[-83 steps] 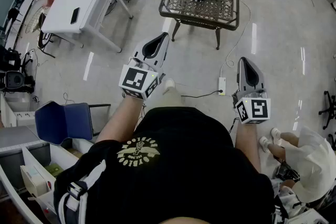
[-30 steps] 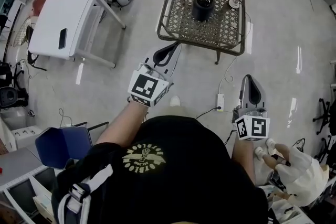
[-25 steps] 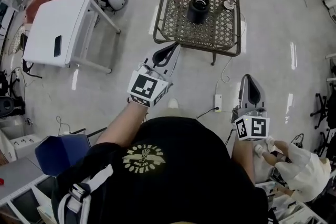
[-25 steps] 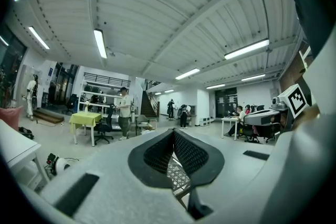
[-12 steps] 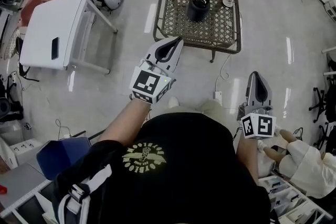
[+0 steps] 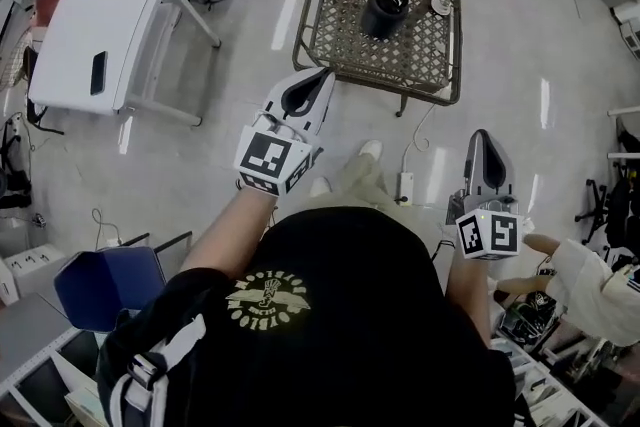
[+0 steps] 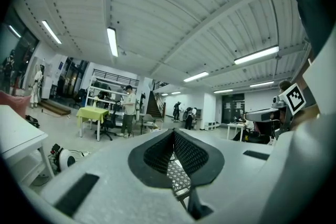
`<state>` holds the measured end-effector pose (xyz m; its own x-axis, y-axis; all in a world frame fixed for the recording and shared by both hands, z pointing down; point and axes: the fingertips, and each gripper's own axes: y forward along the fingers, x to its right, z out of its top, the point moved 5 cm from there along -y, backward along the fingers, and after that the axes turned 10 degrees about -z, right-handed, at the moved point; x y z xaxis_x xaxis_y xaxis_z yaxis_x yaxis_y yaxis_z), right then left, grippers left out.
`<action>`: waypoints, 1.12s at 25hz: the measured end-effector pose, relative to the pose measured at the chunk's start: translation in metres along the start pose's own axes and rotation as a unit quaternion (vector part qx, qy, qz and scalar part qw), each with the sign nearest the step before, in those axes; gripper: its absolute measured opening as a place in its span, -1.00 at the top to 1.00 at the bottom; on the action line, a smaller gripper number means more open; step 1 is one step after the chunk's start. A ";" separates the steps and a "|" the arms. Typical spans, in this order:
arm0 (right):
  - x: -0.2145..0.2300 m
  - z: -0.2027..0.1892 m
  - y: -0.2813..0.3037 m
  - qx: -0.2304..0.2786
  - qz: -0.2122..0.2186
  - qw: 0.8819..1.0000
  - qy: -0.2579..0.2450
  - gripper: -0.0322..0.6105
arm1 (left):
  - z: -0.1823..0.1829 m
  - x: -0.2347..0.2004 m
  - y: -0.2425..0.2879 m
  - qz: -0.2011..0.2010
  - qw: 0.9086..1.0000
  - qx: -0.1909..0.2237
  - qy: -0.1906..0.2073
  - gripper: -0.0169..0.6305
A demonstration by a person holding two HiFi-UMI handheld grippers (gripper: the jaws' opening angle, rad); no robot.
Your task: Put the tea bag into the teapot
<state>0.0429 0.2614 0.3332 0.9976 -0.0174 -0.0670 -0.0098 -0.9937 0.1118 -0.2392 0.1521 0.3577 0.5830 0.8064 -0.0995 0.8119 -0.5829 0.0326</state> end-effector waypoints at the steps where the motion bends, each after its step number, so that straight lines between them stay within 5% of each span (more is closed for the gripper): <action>1: 0.000 0.003 0.004 0.003 0.003 1.000 -0.008 0.89 | 0.002 -0.002 -0.001 0.004 1.000 0.000 0.001 0.96; 13: -0.011 -0.010 0.042 0.008 0.033 0.999 -0.004 0.89 | 0.002 -0.031 -0.003 0.043 0.998 -0.029 0.021 0.96; 28: 0.046 -0.033 0.126 -0.014 0.022 0.999 0.035 0.89 | 0.011 -0.053 0.102 0.014 0.998 -0.046 0.049 0.96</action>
<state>0.0902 0.1395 0.3771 0.9986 -0.0516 0.0078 -0.0522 -0.9888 0.1399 -0.1878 0.0485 0.3549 0.6027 0.7980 -0.0003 0.7918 -0.5979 0.1246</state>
